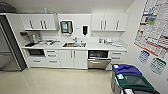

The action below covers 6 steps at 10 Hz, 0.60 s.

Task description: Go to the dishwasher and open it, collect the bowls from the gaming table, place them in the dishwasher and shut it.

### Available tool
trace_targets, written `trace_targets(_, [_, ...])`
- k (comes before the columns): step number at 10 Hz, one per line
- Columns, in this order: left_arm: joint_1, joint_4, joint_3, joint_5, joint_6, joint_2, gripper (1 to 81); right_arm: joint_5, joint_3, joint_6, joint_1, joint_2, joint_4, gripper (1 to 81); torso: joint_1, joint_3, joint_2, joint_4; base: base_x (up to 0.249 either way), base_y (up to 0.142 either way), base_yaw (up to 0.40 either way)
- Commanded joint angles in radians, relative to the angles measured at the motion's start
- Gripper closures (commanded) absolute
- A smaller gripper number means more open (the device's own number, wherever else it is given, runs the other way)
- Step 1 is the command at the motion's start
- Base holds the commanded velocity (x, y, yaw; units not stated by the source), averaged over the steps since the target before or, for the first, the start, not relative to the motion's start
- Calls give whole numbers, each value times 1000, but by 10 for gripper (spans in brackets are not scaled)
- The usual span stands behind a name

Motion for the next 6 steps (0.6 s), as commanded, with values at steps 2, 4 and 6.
trace_targets(2, [-48, -2, -2, 55, 4, -12, 811, -30, -15, 2, 34, -28, -5, 811, 0, 0, 0, 0, 142, -75, 0])
trace_targets(4, [-47, -2, -2, 55, 4, -10, 811, -30, -15, 2, 34, -28, -5, 811, 0, 0, 0, 0, 140, -75, 0])
trace_targets(6, [-47, -3, -2, 55, 4, -10, 811, -30, -15, 2, 36, -28, -5, 811, 0, 0, 0, 0, 127, -63, 0])
